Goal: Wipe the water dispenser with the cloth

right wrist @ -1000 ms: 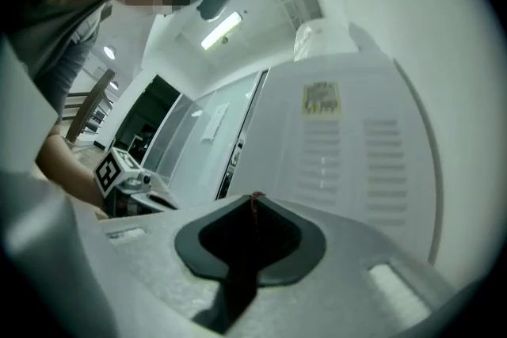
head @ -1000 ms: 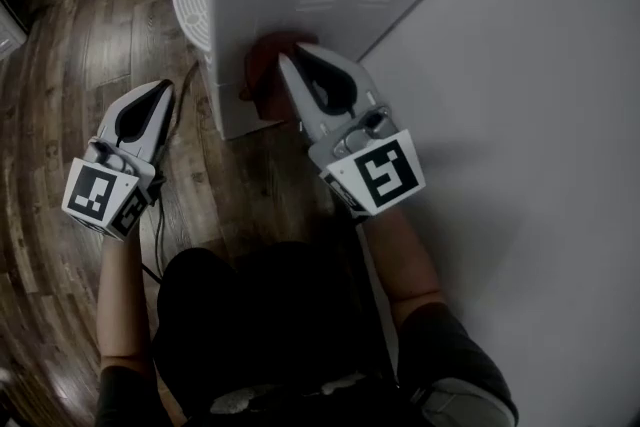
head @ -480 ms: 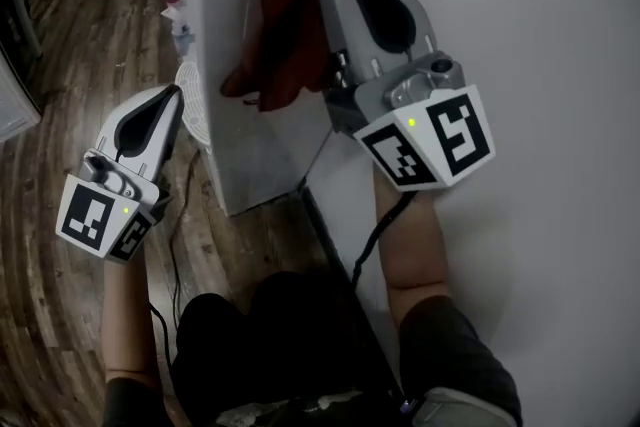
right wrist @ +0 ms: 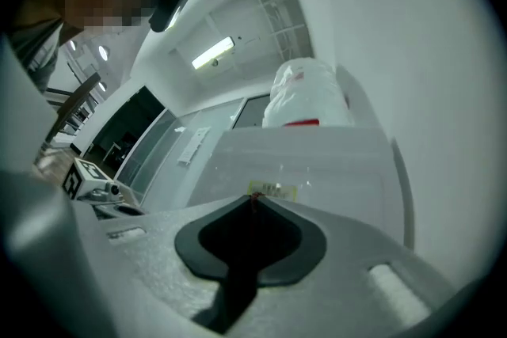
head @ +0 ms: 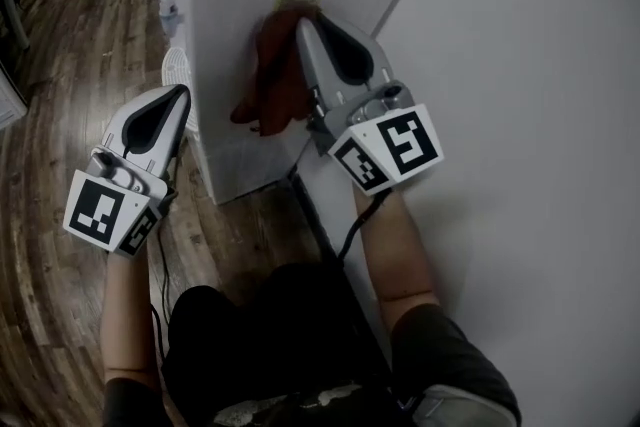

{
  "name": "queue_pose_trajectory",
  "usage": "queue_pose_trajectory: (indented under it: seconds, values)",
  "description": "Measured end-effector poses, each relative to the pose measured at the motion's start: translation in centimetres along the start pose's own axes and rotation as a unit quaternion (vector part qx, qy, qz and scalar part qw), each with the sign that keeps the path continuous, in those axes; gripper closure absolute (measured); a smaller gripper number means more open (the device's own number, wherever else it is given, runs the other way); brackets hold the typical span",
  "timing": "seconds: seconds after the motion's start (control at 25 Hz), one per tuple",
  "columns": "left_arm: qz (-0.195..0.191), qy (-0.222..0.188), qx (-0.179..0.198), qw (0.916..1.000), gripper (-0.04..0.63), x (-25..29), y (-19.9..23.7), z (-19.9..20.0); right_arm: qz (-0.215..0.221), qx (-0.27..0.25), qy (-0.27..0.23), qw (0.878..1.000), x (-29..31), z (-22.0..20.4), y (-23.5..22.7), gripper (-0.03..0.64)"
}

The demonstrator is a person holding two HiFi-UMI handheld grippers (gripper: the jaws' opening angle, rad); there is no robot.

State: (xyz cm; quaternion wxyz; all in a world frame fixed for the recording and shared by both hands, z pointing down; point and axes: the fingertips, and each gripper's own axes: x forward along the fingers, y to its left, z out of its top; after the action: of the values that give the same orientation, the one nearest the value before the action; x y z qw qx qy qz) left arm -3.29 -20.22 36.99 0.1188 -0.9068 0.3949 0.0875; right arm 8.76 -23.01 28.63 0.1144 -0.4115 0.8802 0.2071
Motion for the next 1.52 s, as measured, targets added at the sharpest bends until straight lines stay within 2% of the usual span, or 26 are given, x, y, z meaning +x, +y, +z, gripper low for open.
queue_pose_trajectory:
  seconds: [0.16,0.32,0.56,0.72,0.84,1.0,1.16,1.32,1.44,1.52]
  values:
    - [0.031,0.045,-0.055,0.9970,0.577,-2.0,-0.2,-6.0,0.005,0.023,0.067,0.997,-3.1,-7.1,2.0,0.604]
    - [0.042,0.086,-0.074,0.9926,0.577,-3.4,0.1,-12.4,0.003,0.046,0.116,0.992,-5.3,-13.4,3.3,0.604]
    - [0.026,0.138,-0.100,0.9850,0.577,-5.6,-1.8,-22.3,0.009,0.090,0.191,0.978,-9.9,-24.4,6.2,0.604]
    - [-0.021,0.136,-0.090,0.9864,0.577,-7.1,-3.5,-26.8,0.013,0.114,0.245,0.963,-12.5,-30.7,8.6,0.604]
    - [-0.040,0.148,-0.109,0.9821,0.577,-7.6,-4.3,-28.9,0.026,0.103,0.288,0.952,-13.7,-34.1,10.0,0.604]
    - [-0.037,0.174,-0.118,0.9769,0.577,-8.4,-4.6,-31.7,0.037,0.106,0.335,0.936,-15.0,-38.3,11.8,0.604]
    - [-0.042,0.195,-0.125,0.9719,0.577,-8.8,-5.3,-34.5,0.031,0.130,0.355,0.925,-16.5,-42.5,13.3,0.604]
    - [-0.043,0.197,-0.133,0.9703,0.577,-8.3,-5.6,-35.0,0.026,0.142,0.374,0.916,-16.8,-43.8,13.0,0.604]
    - [-0.055,0.210,-0.128,0.9677,0.577,-8.8,-6.3,-35.9,0.022,0.141,0.370,0.918,-17.3,-44.7,13.5,0.604]
    - [-0.061,0.210,-0.125,0.9678,0.577,-8.8,-6.6,-35.8,-0.004,0.137,0.346,0.928,-17.4,-43.7,12.4,0.604]
